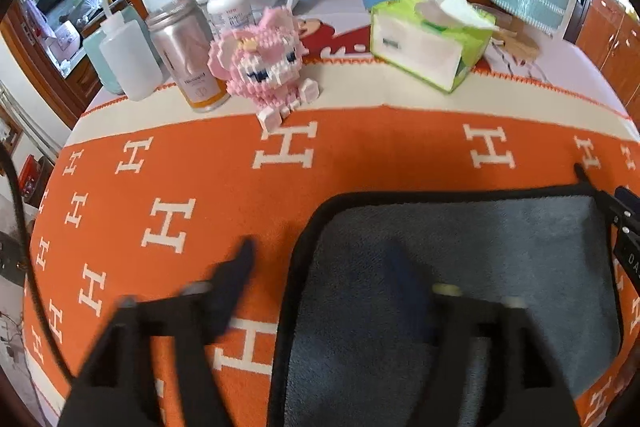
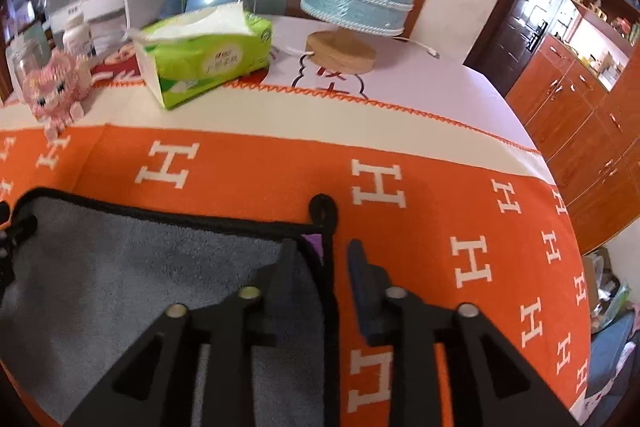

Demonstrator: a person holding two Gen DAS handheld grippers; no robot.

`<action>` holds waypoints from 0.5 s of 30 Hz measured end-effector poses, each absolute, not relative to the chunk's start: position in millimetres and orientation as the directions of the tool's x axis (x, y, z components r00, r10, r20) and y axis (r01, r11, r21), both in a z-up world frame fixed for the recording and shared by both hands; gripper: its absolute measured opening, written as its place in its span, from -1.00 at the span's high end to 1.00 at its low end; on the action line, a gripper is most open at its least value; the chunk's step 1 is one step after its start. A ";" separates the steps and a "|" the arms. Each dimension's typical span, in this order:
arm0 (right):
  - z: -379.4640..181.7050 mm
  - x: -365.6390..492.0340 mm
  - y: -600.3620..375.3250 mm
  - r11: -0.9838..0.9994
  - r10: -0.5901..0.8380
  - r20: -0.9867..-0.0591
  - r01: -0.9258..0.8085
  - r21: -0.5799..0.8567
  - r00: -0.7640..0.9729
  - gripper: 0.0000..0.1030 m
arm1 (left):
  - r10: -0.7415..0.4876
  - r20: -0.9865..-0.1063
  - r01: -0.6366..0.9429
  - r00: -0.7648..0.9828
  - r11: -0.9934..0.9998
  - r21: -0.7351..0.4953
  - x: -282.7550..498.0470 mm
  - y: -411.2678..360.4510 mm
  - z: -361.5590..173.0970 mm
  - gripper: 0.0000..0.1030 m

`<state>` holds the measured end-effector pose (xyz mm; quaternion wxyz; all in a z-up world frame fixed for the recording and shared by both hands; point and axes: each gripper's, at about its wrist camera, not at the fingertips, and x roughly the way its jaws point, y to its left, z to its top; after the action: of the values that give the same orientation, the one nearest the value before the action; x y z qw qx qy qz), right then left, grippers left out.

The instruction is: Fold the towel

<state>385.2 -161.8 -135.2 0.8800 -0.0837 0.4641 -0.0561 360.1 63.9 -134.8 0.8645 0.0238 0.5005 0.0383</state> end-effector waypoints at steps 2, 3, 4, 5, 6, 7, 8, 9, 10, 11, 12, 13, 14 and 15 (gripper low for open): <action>-128.4 380.6 -166.7 0.986 -0.153 -0.806 0.032 -0.165 0.571 0.24 | 0.081 -0.854 -0.049 0.513 0.997 0.065 355.9 64.0 -127.4 -0.65; -125.6 378.4 -168.0 0.988 -0.145 -0.808 0.035 -0.153 0.571 0.20 | 0.074 -0.855 -0.047 0.513 0.997 0.058 355.0 64.0 -124.9 -0.66; -123.6 377.2 -168.2 0.988 -0.141 -0.809 0.035 -0.147 0.570 0.20 | 0.059 -0.858 -0.042 0.511 0.998 0.043 353.1 63.2 -121.3 -0.68; -120.8 374.9 -168.1 0.989 -0.140 -0.811 0.036 -0.145 0.569 0.20 | 0.051 -0.859 -0.039 0.509 0.999 0.036 351.4 62.4 -118.5 -0.69; -117.8 371.5 -167.3 0.989 -0.137 -0.812 0.032 -0.145 0.567 0.20 | 0.046 -0.859 -0.038 0.510 0.999 0.031 349.0 61.5 -115.5 -0.69; -115.8 369.0 -166.7 0.989 -0.134 -0.814 0.029 -0.143 0.565 0.20 | 0.046 -0.855 -0.038 0.517 0.999 0.031 344.8 59.6 -110.8 -0.69; -113.1 365.3 -165.9 0.990 -0.131 -0.815 0.027 -0.140 0.564 0.20 | 0.044 -0.851 -0.034 0.523 0.999 0.031 340.8 57.9 -106.7 -0.69; -110.5 361.8 -165.3 0.990 -0.127 -0.816 0.028 -0.135 0.563 0.20 | 0.040 -0.847 -0.028 0.530 0.999 0.029 336.6 55.8 -102.9 -0.69; -107.6 357.8 -165.4 0.991 -0.121 -0.816 0.029 -0.127 0.565 0.19 | 0.037 -0.844 -0.024 0.535 0.999 0.029 333.3 54.4 -99.8 -0.70; -104.9 354.5 -164.8 0.992 -0.114 -0.816 0.028 -0.119 0.567 0.19 | 0.035 -0.838 -0.018 0.544 0.999 0.030 326.5 51.5 -94.2 -0.70; -101.9 350.3 -164.3 0.993 -0.106 -0.815 0.026 -0.111 0.570 0.19 | 0.029 -0.834 -0.013 0.551 1.000 0.026 321.1 49.8 -90.0 -0.70; -98.2 345.1 -163.5 0.994 -0.101 -0.814 0.026 -0.106 0.573 0.19 | 0.022 -0.831 -0.008 0.555 1.000 0.021 316.8 48.5 -86.6 -0.71; -93.9 339.2 -162.2 0.995 -0.097 -0.812 0.024 -0.102 0.576 0.19 | 0.011 -0.827 0.001 0.562 1.000 0.014 309.2 46.2 -81.2 -0.72; -90.2 334.0 -161.4 0.995 -0.093 -0.810 0.024 -0.098 0.579 0.19 | 0.008 -0.825 0.003 0.565 1.000 0.011 303.6 44.1 -77.3 -0.75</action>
<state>334.0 -161.4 -90.2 0.8876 -0.0379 0.4578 -0.0330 303.6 44.1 -77.3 0.8847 0.0057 0.4662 0.0014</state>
